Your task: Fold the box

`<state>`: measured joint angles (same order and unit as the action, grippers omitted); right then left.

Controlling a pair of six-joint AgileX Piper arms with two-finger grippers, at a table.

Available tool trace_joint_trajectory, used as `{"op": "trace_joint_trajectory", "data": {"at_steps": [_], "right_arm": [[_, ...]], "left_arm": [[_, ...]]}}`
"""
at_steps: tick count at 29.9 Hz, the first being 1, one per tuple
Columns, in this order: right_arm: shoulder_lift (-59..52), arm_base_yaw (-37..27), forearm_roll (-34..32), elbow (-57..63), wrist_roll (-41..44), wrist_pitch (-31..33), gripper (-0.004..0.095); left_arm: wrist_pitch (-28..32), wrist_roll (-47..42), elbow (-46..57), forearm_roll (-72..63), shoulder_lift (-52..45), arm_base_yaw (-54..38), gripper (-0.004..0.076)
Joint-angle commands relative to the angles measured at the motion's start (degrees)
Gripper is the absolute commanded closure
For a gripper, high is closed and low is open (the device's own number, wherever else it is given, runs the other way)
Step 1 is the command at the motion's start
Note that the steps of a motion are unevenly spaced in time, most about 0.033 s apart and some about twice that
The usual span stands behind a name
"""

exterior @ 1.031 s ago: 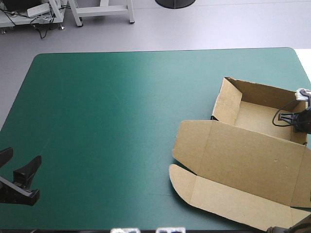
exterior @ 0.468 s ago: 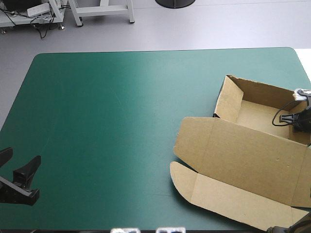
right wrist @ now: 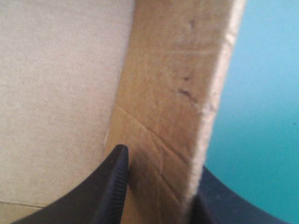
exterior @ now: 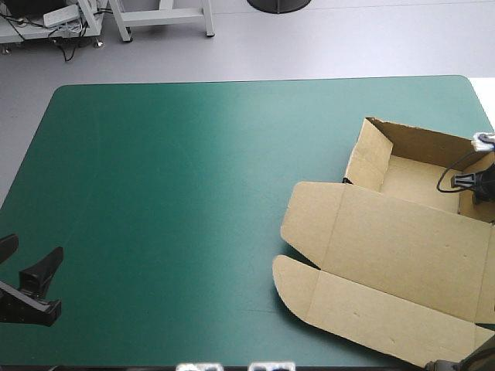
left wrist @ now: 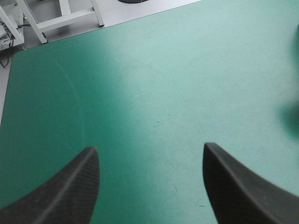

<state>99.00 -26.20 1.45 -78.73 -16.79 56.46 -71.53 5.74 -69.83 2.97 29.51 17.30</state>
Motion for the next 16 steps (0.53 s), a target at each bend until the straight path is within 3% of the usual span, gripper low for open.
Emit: {"op": "trace_joint_trajectory", "data": {"at_steps": [1,16], "right_arm": [[-4.79,-0.19,-0.01,-3.99,-0.60,-0.70,0.0595],[-15.15,-0.19,13.77,-6.67,-1.33,-0.93,0.0617]], "left_arm": [[0.68,-0.30,-1.03,0.50,0.78,0.31,0.0270],[0.86,-0.30,-1.03,0.49,0.78,0.31,0.0270]]}}
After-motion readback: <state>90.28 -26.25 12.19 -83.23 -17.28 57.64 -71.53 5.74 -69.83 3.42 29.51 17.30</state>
